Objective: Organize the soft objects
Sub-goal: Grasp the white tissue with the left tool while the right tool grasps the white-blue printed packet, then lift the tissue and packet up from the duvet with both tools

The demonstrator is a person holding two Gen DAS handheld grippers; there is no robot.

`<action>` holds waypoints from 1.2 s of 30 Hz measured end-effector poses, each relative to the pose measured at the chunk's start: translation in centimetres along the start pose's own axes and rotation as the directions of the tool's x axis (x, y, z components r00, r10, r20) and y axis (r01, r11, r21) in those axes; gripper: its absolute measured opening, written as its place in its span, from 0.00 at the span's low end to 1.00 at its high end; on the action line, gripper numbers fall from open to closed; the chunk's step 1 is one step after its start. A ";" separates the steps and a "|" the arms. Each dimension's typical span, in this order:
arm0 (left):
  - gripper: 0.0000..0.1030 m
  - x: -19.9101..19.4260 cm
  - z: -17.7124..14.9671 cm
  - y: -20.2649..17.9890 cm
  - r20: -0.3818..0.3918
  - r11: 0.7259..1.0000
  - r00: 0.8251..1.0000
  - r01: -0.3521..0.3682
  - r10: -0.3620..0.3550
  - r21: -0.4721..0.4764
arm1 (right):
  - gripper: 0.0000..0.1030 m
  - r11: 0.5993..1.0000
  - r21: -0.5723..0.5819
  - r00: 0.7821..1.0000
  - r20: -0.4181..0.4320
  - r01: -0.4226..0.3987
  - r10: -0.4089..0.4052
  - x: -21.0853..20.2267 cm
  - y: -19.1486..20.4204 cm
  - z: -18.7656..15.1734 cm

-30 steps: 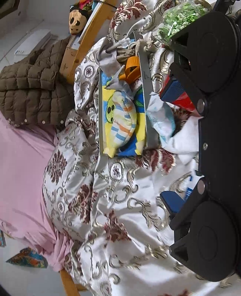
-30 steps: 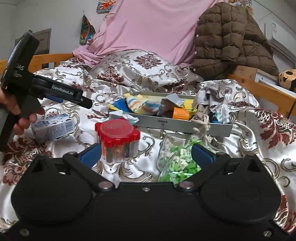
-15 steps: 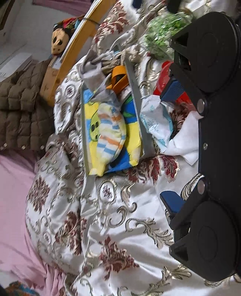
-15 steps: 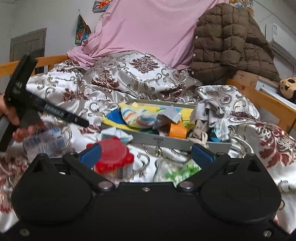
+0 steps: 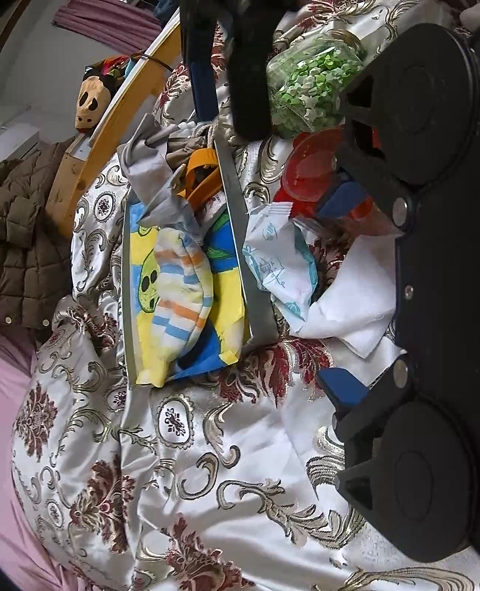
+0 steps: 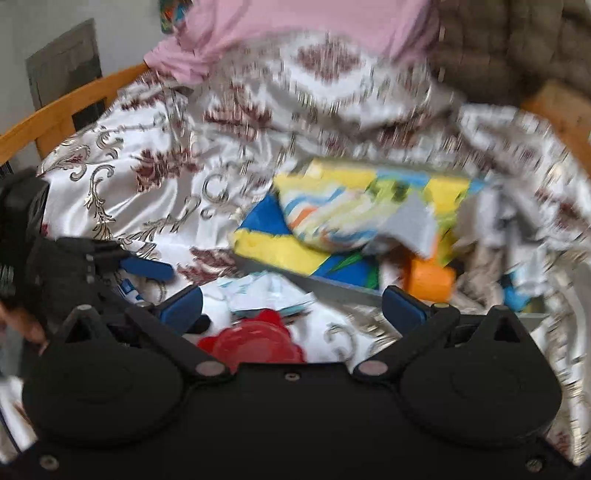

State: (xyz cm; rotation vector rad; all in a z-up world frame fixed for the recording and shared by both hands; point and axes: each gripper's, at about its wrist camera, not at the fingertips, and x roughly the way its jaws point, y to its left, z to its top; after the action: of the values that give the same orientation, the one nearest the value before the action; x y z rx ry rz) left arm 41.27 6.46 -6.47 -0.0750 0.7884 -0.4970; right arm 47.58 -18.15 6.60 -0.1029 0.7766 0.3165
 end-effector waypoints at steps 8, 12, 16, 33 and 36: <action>0.73 1.1 0.2 1.2 -0.036 0.998 0.999 0.034 -0.036 -0.053 | 0.99 0.997 0.079 0.988 -0.157 0.012 0.000 6.9 0.3 2.6; 0.61 2.0 0.4 1.9 -0.069 0.994 0.996 0.050 -0.057 -0.099 | 0.99 0.995 0.093 0.979 -0.204 0.037 -0.017 9.2 0.6 2.1; 0.49 2.7 0.6 3.1 -0.115 0.988 0.990 0.065 -0.081 -0.137 | 0.99 0.991 0.125 0.966 -0.258 0.047 -0.013 11.6 1.1 1.4; 0.08 3.6 0.2 4.3 -0.138 0.975 0.981 0.106 -0.135 -0.196 | 0.64 0.992 0.120 0.958 -0.288 0.040 -0.003 13.9 1.6 1.0; 0.07 3.5 0.2 4.5 -0.138 0.973 0.981 0.109 -0.139 -0.205 | 0.63 0.992 0.118 0.959 -0.285 0.037 -0.002 14.0 1.6 1.1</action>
State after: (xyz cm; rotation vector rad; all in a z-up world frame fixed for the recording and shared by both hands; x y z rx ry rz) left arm 45.33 8.76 -9.73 -0.2745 0.9848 -0.5471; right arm 57.14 -12.98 -2.46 -0.0402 1.0784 0.2370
